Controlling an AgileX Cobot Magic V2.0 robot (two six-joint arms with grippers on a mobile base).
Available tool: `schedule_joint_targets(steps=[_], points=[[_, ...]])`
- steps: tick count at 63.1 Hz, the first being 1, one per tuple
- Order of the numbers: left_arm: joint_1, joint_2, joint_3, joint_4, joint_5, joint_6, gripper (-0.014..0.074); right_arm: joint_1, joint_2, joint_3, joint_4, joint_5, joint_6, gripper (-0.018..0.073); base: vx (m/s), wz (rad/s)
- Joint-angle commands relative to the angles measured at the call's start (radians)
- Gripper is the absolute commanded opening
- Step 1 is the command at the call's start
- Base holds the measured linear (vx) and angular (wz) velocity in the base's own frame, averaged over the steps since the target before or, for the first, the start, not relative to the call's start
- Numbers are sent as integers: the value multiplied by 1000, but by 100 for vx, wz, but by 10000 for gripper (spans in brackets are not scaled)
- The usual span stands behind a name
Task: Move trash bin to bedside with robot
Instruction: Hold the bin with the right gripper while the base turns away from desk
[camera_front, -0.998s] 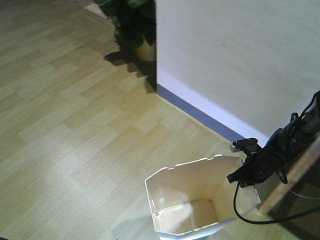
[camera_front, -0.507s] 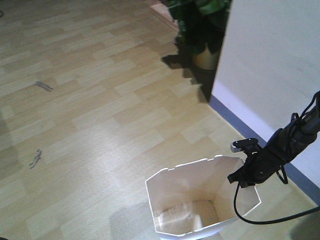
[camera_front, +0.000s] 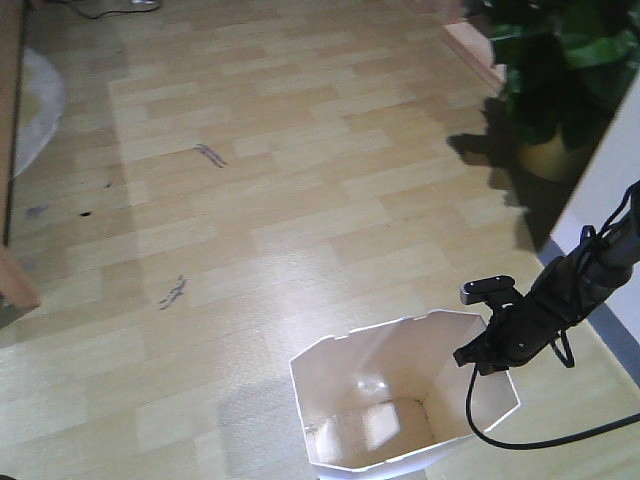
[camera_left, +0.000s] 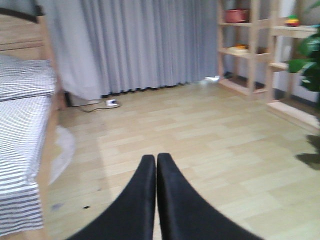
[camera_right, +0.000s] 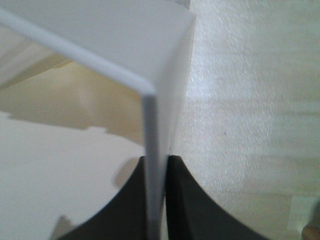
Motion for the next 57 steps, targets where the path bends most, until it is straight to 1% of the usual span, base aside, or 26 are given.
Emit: schedule_joint_targets(steps=[1, 13, 25, 57], points=[[-1, -5, -21, -5, -72, -4, -6, -4, -77, -13, 21, 84, -5, -6, 13, 50], [-1, -5, -21, -5, -72, -4, -6, -4, -77, -13, 21, 84, -5, -6, 12, 45], [-1, -5, -21, -5, -72, -4, -6, -4, -77, -13, 21, 84, -5, -6, 13, 28], [-1, -5, -21, -5, -72, -4, -6, -4, -77, -13, 21, 84, -5, -6, 21, 7]])
